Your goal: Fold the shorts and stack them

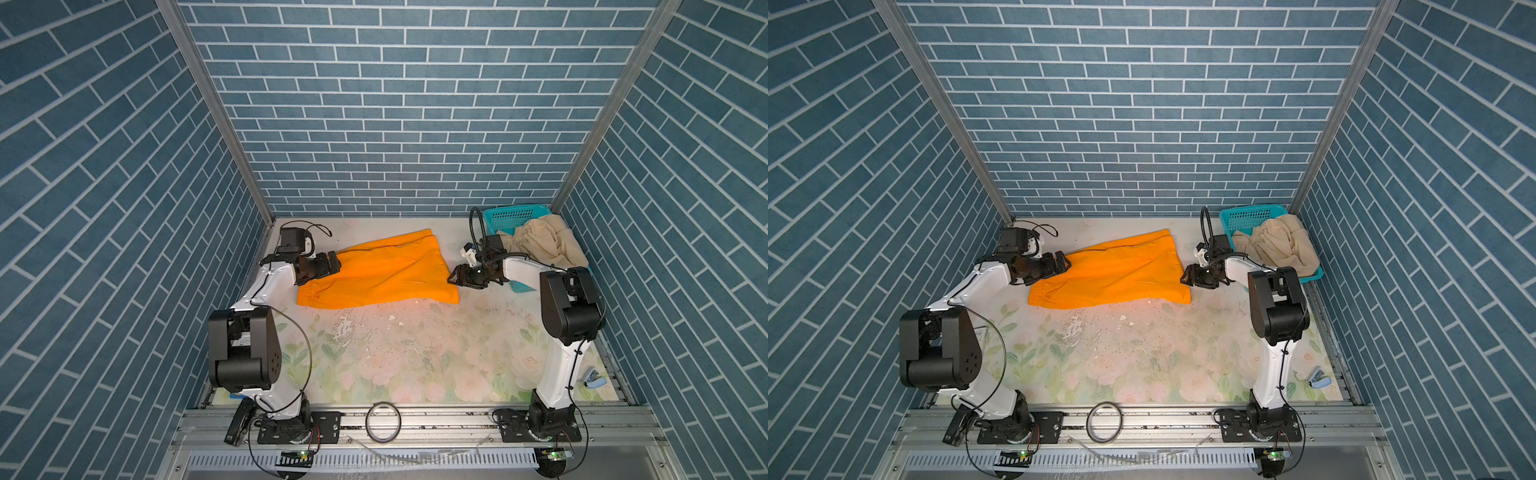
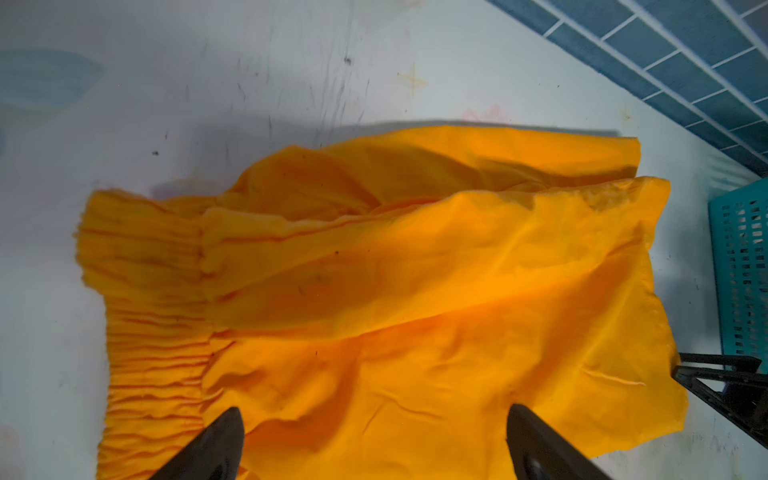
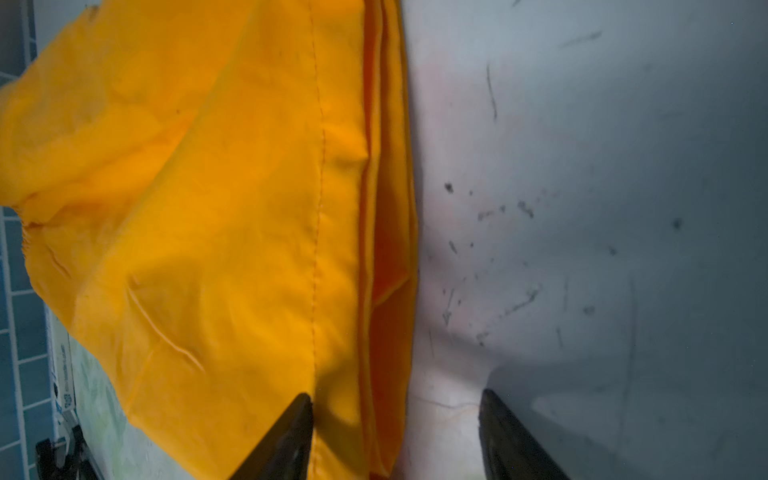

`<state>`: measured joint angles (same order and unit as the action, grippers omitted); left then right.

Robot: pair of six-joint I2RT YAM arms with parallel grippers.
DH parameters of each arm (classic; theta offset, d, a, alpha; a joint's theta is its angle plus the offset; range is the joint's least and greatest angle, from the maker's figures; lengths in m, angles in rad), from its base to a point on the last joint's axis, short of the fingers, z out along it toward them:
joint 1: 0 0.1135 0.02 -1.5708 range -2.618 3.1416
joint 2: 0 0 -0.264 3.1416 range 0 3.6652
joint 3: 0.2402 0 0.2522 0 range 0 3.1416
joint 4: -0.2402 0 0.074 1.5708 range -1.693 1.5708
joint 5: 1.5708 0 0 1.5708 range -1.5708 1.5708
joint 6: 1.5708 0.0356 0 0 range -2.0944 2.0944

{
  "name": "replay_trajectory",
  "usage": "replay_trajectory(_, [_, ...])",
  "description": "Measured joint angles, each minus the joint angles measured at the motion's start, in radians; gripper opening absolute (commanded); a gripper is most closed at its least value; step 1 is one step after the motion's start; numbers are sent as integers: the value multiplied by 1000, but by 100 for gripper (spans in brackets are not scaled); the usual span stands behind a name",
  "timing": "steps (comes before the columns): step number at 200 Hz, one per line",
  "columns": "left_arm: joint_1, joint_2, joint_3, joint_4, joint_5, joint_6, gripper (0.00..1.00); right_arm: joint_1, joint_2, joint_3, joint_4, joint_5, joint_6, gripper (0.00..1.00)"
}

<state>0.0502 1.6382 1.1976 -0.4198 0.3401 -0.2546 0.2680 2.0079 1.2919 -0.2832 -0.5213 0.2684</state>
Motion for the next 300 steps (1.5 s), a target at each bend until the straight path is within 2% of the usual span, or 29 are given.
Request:
replay_trajectory(29, [4, 94, 82, 56, -13, 27, 100, 14, 26, 7, 69, -27, 24, 54])
replay_trajectory(55, [13, 193, 136, 80, -29, 47, 100, 31, 37, -14, 130, -56, 58, 38])
replay_trajectory(97, [21, 348, 233, 96, -40, 57, 100, 55, 44, -58, 175, -92, 114, 0])
replay_trajectory(122, [26, 413, 268, 95, -32, 47, 100, 49, 32, -80, 177, -96, 125, 0])
replay_trajectory(146, [27, 418, 250, 106, -8, 30, 100, 11, -23, -131, 148, -95, 124, 0])
replay_trajectory(180, [13, 336, 106, 158, 56, -12, 100, -70, -126, -190, 85, -93, 114, 0])
replay_trajectory(212, [-46, 253, -13, 185, 79, -35, 100, -141, -188, -222, 7, -71, 89, 0])
replay_trajectory(220, [-62, 236, -34, 188, 76, -38, 100, -151, -197, -222, -12, -54, 81, 10])
replay_trajectory(256, [-79, 171, -68, 166, 28, -44, 100, -170, -240, -219, -70, 20, 43, 36])
replay_trajectory(300, [-66, -11, -69, 110, -52, -37, 100, -168, -341, -183, -106, 82, -5, 42])
